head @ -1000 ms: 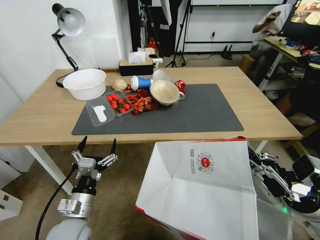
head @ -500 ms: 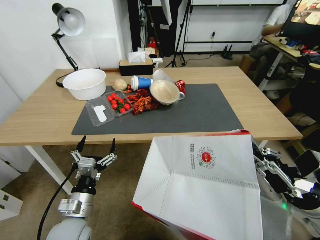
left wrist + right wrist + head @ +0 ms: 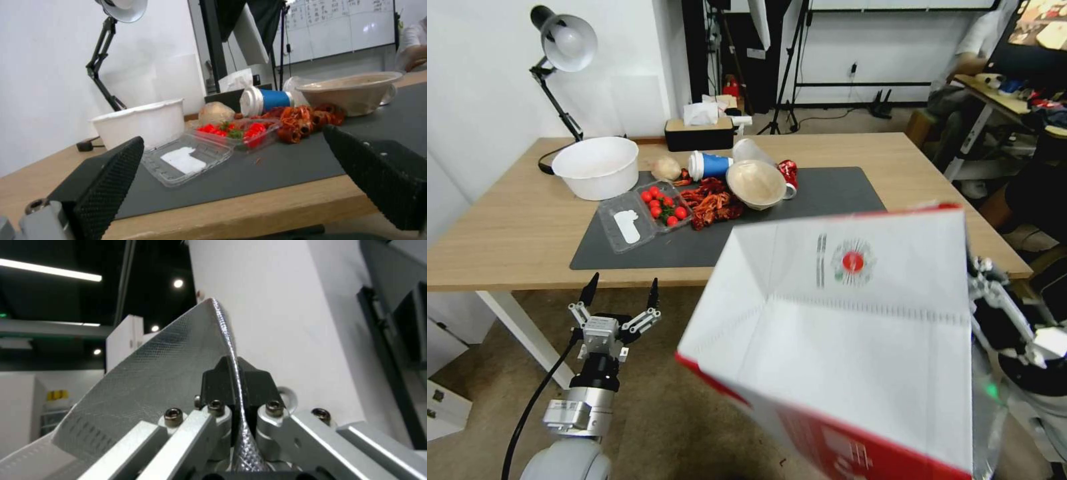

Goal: Pick up the food delivery bag from the floor and place it on the table.

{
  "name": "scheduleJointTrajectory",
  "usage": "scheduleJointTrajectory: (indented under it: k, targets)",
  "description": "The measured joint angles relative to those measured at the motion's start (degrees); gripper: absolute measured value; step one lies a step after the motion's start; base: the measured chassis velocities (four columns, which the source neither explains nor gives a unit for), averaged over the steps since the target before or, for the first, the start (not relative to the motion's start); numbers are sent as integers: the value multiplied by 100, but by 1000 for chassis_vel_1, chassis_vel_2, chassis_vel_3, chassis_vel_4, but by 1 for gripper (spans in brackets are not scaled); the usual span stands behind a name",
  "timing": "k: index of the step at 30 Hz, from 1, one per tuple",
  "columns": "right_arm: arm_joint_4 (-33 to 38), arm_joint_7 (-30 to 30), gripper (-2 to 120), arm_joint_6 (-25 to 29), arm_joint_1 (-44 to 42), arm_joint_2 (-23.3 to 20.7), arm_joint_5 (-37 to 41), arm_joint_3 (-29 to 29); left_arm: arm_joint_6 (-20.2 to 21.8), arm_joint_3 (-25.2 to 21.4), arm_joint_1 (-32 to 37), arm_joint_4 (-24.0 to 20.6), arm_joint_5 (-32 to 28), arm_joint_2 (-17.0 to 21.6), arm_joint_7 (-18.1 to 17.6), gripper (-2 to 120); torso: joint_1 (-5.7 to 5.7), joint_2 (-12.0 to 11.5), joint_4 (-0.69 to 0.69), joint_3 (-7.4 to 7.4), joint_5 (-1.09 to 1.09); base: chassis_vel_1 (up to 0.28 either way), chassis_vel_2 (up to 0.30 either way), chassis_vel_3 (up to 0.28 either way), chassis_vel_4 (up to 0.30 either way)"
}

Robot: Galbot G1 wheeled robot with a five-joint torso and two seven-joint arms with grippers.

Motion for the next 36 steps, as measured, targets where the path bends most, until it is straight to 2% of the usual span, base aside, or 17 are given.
scheduleJointTrajectory:
  k: [2, 5, 6, 10, 12, 18, 23, 32, 36]
  targets:
    - [39, 192, 0, 56, 77, -44, 60, -15, 0, 2, 3, -1, 3, -7, 1, 100, 0, -1, 0, -1, 0, 0, 0, 0, 0]
    - [130, 795, 0, 239, 333, -167, 163, -84, 0, 13, 4, -1, 7, -12, 6, 100, -1, -5, 1, -3, 0, 0, 0, 0, 0]
    - [130, 795, 0, 239, 333, -167, 163, -84, 0, 13, 4, -1, 7, -12, 6, 100, -1, -5, 1, -3, 0, 0, 0, 0, 0]
    - [203, 1406, 0, 466, 554, -269, 199, -205, -2, 23, -9, 16, 30, 45, 6, 100, -3, -9, 0, -5, 0, 0, 0, 0, 0]
    - [208, 1450, 0, 477, 568, -274, 200, -214, -2, 23, -10, 18, 31, 45, 6, 100, -3, -9, 0, -5, 0, 0, 0, 0, 0]
    - [273, 2292, 0, 670, 842, -386, 190, -327, -4, 47, -20, 36, 54, 29, -1, 100, -4, -12, 1, -7, 1, 0, 0, 0, 0]
    - [281, 2629, 0, 710, 946, -464, 168, -333, -6, 64, -43, 63, 66, 28, -50, 100, -5, -14, 0, -8, 1, 0, 0, 0, 0]
    - [184, 3681, 0, 809, 1315, -722, 86, -333, -13, 118, -87, 113, 119, 10, -77, 100, -6, -16, 0, -9, 1, 0, 0, 0, 0]
    - [40, 3898, 0, 848, 1537, -859, 128, -343, -13, 122, -96, 124, 139, 10, -91, 100, -6, -16, 0, -9, 1, 0, 0, 0, 0]
